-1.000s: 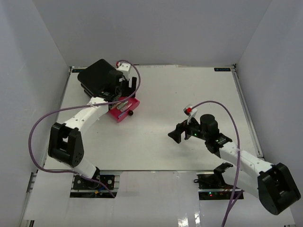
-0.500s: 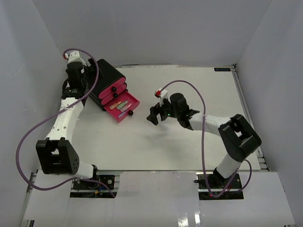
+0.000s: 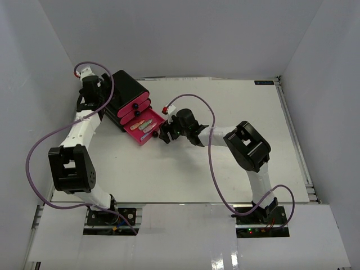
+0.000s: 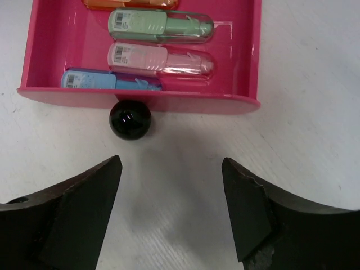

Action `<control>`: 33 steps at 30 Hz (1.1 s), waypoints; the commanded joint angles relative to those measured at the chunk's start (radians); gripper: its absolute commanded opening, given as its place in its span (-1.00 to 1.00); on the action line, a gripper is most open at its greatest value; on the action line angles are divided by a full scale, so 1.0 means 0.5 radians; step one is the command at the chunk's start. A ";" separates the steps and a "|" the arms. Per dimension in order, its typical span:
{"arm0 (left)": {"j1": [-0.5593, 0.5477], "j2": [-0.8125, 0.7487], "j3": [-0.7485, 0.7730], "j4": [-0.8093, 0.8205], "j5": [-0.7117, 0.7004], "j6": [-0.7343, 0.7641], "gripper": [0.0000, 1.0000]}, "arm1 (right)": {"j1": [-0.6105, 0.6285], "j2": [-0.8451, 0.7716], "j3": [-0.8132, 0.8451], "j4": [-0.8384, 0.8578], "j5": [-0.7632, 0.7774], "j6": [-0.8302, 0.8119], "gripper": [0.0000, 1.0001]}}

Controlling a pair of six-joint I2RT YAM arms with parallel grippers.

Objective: Sort the stationery into containers
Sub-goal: Close the drawer in the storage box.

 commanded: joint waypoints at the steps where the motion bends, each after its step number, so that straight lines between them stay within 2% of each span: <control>1: -0.001 0.018 -0.018 0.040 0.050 -0.029 0.96 | 0.038 0.076 0.157 0.042 0.040 0.015 0.52; 15: -0.001 -0.059 -0.175 -0.031 0.077 0.008 0.96 | 0.108 0.288 0.339 0.085 -0.067 0.070 -0.04; 23: -0.029 -0.077 -0.285 -0.043 0.126 0.023 0.96 | 0.127 0.312 0.323 0.177 -0.067 0.080 -0.17; 29: -0.035 -0.068 -0.276 -0.059 0.154 0.035 0.96 | 0.127 0.404 0.470 0.242 -0.046 0.107 -0.31; 33: -0.035 -0.056 -0.273 -0.068 0.169 0.042 0.96 | 0.127 0.475 0.578 0.254 -0.110 0.147 -0.33</control>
